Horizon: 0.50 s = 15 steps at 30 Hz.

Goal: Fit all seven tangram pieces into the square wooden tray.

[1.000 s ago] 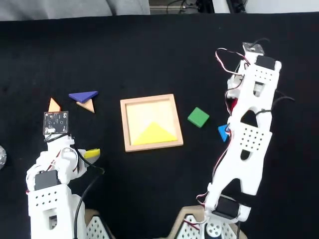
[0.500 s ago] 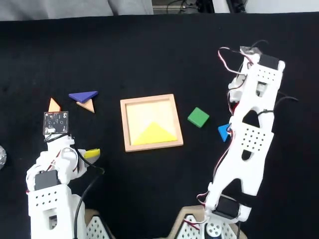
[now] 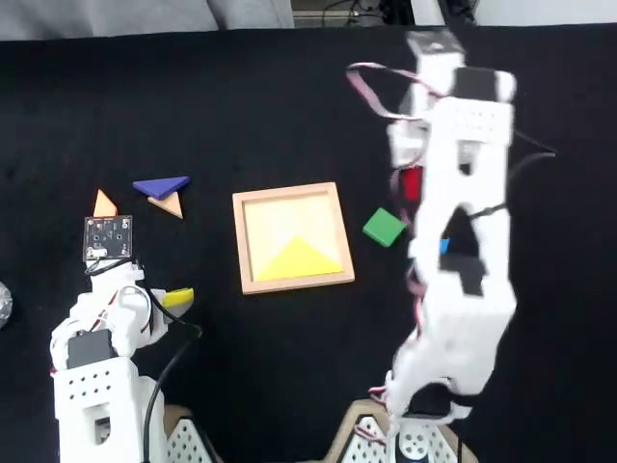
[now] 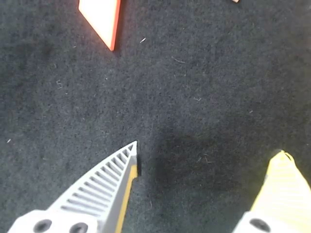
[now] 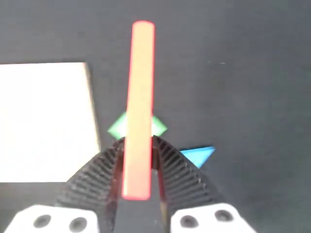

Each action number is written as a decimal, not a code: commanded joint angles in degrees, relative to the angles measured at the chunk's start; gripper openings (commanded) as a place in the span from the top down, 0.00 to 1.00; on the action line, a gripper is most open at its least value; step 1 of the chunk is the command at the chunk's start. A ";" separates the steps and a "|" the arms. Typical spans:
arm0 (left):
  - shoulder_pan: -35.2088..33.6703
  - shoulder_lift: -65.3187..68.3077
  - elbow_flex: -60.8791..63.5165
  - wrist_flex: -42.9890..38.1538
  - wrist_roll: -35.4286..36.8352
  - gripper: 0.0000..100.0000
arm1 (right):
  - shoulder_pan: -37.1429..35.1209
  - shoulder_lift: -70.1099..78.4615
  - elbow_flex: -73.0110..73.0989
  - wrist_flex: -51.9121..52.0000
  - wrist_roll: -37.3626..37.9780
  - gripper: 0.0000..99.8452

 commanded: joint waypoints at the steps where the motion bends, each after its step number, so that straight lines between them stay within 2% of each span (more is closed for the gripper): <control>1: -0.22 -0.62 0.04 -0.79 -0.62 0.60 | -9.67 -16.31 7.87 0.88 -6.15 0.99; 7: -0.22 -0.62 0.04 -0.79 -0.62 0.60 | -19.52 -19.91 22.99 -10.55 -10.81 0.99; 15: -0.13 -0.62 0.04 -0.88 -0.62 0.60 | -28.84 -11.38 24.84 -18.29 -24.44 0.99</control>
